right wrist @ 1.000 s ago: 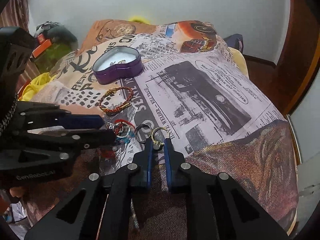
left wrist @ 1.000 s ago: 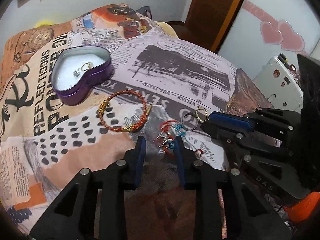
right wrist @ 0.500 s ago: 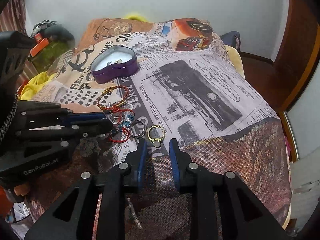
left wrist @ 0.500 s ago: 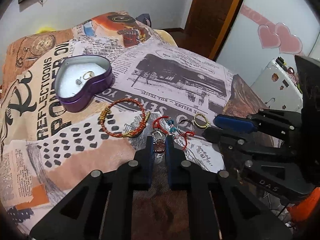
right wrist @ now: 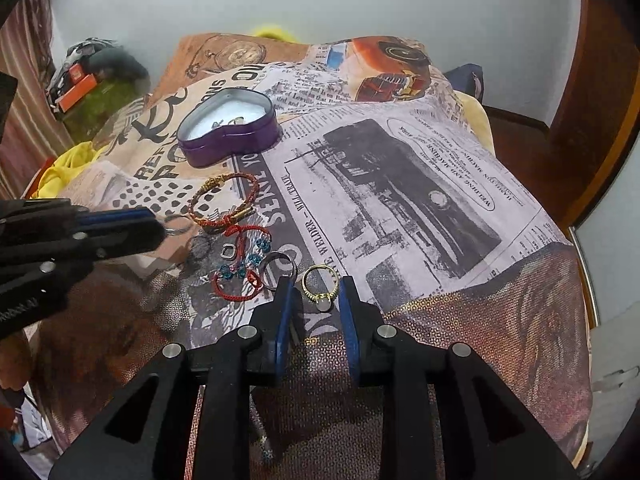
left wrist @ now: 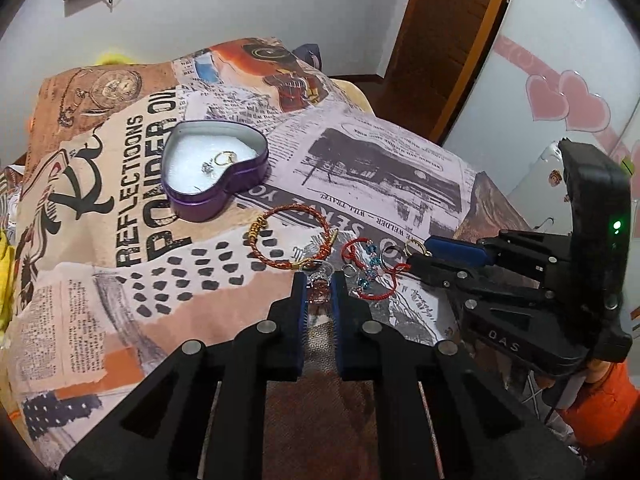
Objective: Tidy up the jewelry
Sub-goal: 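Grasp a second gold ring with the right gripper while the left grasps a red-stone ring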
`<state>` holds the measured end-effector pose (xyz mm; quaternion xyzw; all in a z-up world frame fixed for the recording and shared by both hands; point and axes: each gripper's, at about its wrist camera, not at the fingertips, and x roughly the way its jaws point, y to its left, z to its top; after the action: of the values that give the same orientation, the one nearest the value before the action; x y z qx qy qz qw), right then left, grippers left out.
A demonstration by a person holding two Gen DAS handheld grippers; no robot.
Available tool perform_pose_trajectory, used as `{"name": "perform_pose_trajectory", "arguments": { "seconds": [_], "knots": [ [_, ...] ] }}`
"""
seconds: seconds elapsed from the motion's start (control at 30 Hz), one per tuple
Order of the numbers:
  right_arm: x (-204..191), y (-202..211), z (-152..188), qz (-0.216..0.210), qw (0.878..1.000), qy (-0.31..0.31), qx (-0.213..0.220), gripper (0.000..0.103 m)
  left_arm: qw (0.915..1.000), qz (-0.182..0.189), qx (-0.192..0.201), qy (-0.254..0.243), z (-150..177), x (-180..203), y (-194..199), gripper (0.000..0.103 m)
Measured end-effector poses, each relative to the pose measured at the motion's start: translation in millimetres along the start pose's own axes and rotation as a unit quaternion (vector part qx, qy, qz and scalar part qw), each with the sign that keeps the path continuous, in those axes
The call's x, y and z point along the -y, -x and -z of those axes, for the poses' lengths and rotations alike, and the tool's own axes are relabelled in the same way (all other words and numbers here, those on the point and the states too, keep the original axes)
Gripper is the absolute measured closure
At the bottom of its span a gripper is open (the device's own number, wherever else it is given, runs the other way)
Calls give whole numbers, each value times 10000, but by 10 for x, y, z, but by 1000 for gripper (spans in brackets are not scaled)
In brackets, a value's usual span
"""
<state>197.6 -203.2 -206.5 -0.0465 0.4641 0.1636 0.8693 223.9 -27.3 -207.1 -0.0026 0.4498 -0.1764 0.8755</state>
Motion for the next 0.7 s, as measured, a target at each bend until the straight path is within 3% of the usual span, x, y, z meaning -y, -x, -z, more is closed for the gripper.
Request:
{"name": "perform_pose_trajectory", "arguments": {
  "seconds": [0.03, 0.7],
  "knots": [
    [-7, 4, 2, 64, 10000, 30, 15, 87, 10000, -13, 22, 6, 0, -4, 22, 93],
    [-97, 346, -233, -61, 9987, 110, 484, 87, 9983, -232, 533, 96, -179, -121, 425, 93]
  ]
}}
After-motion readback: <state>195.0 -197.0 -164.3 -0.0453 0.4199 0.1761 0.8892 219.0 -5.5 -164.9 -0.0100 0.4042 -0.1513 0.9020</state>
